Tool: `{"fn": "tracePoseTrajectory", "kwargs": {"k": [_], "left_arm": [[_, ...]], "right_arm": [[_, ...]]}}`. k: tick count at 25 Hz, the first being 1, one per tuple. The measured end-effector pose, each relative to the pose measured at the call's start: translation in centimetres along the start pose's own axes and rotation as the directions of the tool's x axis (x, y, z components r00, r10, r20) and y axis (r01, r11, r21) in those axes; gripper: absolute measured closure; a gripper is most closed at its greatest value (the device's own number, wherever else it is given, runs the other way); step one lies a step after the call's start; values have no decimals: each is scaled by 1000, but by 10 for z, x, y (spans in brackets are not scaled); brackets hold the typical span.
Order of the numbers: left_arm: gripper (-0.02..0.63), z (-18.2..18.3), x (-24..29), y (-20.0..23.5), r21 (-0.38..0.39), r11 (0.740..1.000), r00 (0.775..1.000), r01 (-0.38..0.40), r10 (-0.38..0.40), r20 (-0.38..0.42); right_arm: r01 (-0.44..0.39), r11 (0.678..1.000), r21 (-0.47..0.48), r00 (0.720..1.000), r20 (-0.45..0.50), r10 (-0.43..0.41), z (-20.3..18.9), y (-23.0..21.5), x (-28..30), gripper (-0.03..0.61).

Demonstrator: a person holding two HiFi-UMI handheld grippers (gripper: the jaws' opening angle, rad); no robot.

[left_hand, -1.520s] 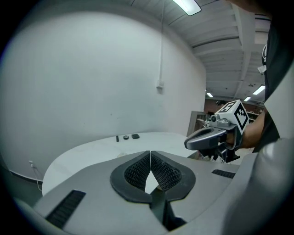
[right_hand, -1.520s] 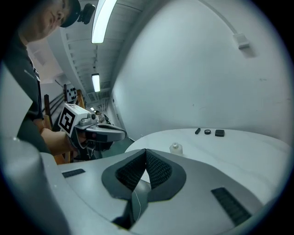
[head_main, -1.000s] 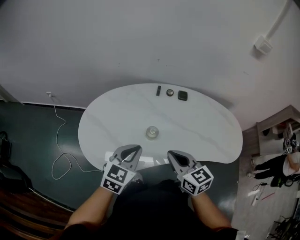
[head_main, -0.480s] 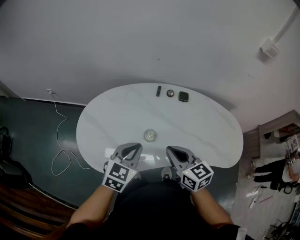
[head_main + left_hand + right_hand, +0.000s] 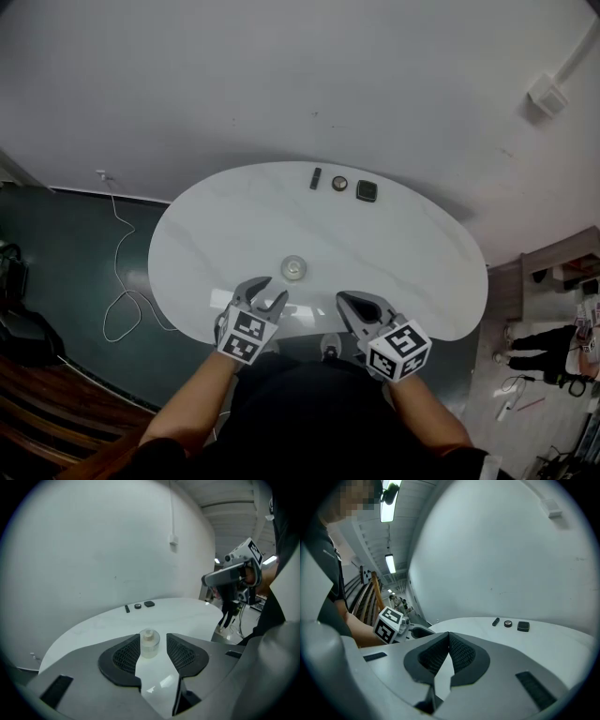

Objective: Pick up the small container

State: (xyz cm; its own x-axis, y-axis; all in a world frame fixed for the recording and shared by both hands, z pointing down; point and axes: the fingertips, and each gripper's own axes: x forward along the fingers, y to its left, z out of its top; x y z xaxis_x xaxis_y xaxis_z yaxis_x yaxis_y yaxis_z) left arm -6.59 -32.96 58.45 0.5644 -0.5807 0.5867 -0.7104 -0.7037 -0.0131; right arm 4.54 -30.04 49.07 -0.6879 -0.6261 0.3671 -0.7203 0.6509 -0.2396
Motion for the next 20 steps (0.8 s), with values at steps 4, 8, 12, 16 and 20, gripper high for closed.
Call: {"fn": "tracePoseTrajectory", "kwargs": {"k": [4, 8, 12, 16, 20], "left_arm": [[378, -29, 31, 12, -19, 999, 999, -36, 35, -42], [332, -38, 60, 11, -10, 1000, 999, -7, 7, -53], [302, -42, 81, 12, 33, 999, 997, 5, -3, -79], [284, -45, 102, 13, 65, 998, 995, 4, 3, -101], [270, -48, 122, 11, 72, 997, 993, 11, -2, -121]], "right_arm": [[11, 1000, -3, 1000, -4, -11, -3, -8, -9, 581], [31, 1000, 6, 999, -35, -31, -15, -16, -17, 581], [49, 999, 9, 998, -45, -49, -17, -20, -20, 581], [65, 998, 12, 997, -45, -64, -16, -24, -24, 581], [81, 997, 12, 996, -49, -80, -17, -25, -28, 581]]}}
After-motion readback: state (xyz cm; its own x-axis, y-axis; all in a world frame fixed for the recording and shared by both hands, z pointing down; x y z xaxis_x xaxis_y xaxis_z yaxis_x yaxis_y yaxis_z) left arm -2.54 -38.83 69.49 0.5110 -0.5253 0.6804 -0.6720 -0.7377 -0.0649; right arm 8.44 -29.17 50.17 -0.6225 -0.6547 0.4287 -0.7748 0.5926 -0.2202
